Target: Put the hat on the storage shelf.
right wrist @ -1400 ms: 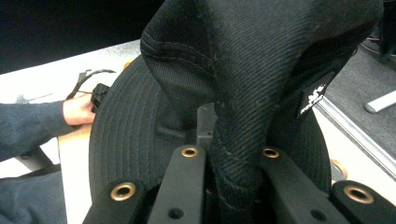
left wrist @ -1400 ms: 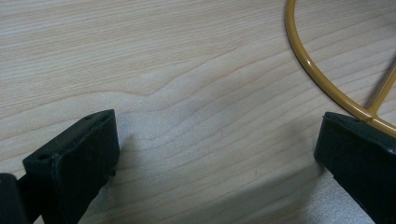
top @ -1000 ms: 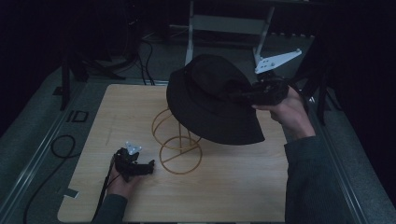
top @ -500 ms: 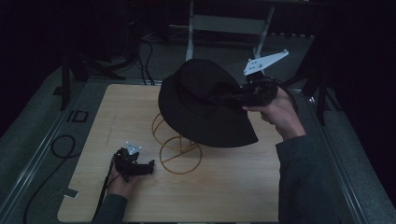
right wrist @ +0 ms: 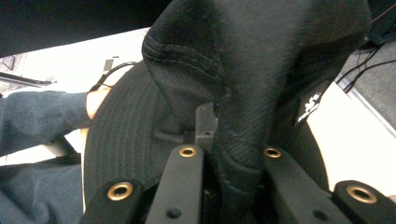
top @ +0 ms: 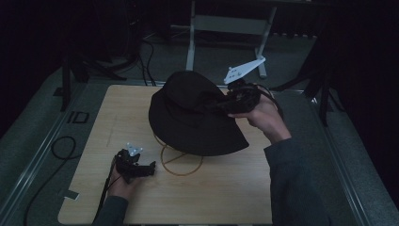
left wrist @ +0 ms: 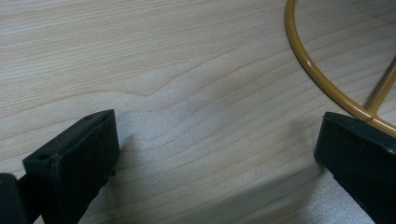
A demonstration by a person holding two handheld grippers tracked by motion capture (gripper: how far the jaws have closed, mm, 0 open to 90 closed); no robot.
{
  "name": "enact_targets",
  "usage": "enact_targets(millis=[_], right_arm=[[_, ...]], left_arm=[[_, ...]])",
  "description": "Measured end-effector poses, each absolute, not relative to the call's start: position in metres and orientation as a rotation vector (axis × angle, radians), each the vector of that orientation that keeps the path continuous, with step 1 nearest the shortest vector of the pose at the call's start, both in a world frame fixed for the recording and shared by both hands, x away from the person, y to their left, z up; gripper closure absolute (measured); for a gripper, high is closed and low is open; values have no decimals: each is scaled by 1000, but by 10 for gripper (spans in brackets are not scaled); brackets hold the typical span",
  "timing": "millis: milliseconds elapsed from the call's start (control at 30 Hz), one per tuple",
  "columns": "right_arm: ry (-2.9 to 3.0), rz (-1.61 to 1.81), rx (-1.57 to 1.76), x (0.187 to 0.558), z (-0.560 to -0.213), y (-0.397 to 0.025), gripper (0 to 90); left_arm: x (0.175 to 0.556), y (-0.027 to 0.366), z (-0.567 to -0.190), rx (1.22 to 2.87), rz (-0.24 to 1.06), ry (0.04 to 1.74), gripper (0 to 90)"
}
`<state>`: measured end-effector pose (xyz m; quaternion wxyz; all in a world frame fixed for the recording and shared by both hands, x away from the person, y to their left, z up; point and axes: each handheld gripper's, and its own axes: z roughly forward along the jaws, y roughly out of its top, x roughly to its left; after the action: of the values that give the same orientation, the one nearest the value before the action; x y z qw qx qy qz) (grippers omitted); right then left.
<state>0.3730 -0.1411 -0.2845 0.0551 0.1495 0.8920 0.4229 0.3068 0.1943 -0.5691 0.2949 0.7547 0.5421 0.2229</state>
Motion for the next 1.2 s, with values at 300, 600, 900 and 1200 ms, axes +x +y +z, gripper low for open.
enact_targets(millis=[300, 600, 900, 1200], right_arm=[[2730, 1181, 476, 377, -299, -115, 679], [2761, 1253, 356, 368, -296, -110, 534], [2753, 1254, 509, 376, -298, -127, 354], [2698, 1247, 549, 366, -298, -151, 233]], left_arm=[[307, 195, -569, 2009, 590, 1441, 3], [307, 194, -569, 2010, 590, 1440, 3], [307, 194, -569, 2009, 589, 1439, 3], [307, 194, -569, 2011, 589, 1439, 3]])
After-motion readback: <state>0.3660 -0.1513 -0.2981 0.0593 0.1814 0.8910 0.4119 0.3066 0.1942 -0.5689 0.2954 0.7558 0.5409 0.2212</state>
